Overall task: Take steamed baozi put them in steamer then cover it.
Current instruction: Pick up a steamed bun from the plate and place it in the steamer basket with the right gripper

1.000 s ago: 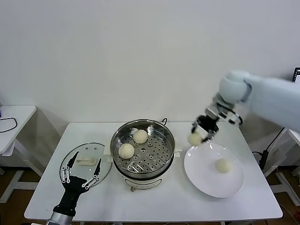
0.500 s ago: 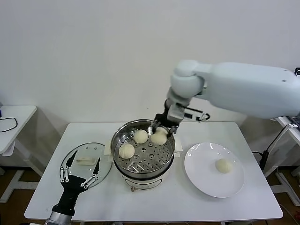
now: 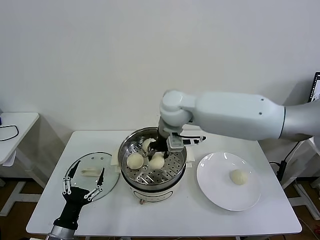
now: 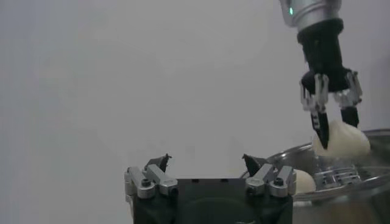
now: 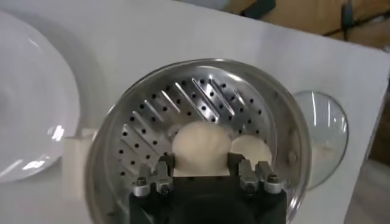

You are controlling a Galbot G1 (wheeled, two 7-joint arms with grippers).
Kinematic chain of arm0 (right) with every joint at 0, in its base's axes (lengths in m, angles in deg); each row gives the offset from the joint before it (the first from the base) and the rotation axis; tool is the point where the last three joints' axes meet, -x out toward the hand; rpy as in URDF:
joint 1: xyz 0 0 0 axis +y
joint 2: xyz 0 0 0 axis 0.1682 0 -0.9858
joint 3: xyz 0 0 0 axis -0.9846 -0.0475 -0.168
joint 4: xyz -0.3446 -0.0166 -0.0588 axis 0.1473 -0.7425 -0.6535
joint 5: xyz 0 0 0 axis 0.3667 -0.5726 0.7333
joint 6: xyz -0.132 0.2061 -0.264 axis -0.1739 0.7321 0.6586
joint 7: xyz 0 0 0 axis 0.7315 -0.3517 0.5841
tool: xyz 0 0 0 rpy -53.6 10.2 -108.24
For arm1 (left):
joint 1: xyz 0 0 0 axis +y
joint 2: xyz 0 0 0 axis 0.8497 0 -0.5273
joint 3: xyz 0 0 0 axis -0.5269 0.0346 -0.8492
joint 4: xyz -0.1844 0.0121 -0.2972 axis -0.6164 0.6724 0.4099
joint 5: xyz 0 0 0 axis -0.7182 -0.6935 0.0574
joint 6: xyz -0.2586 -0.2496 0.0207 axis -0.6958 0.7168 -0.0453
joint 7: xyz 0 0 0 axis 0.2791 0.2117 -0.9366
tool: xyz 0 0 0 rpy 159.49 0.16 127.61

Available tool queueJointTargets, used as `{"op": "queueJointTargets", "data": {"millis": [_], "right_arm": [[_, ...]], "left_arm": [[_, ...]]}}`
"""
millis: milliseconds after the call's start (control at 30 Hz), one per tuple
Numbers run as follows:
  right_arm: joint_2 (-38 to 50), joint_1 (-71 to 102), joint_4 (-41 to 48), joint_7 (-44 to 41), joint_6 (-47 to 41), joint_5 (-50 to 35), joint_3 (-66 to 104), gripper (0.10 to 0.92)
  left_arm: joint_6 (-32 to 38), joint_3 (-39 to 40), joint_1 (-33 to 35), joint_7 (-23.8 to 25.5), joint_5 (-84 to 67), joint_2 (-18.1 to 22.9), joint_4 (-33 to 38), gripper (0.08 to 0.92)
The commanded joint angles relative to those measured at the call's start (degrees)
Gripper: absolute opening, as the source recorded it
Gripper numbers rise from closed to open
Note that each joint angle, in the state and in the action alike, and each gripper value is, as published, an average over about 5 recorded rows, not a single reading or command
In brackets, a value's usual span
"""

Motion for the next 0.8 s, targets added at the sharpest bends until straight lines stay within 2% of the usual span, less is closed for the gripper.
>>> {"op": "queueJointTargets", "data": {"millis": [33, 433, 700, 800], "right_arm": [[-1.1, 6.5, 0.4, 3.7, 4.3, 7.4, 1.5, 0.633], [-2.0, 7.0, 0.9, 2.6, 2.8, 6.8, 1.2, 0.669], [-1.6, 5.2, 0.9, -2.3, -0.5, 1.9, 1.9, 0.813], [0.2, 3.7, 1.1, -4.0, -2.7, -1.8, 4.1, 0.821]], "left_arm": [[-0.1, 0.1, -0.1, 0.0, 0.0, 0.2, -0.1, 0.823], [0.1, 0.0, -0.3, 0.0, 0.0, 0.2, -0.6, 0.823], [0.3, 0.1, -0.3, 0.0, 0.0, 0.1, -1.0, 0.823], [0.3, 0.2, -0.4, 0.0, 0.0, 0.1, -1.0, 0.823]]}}
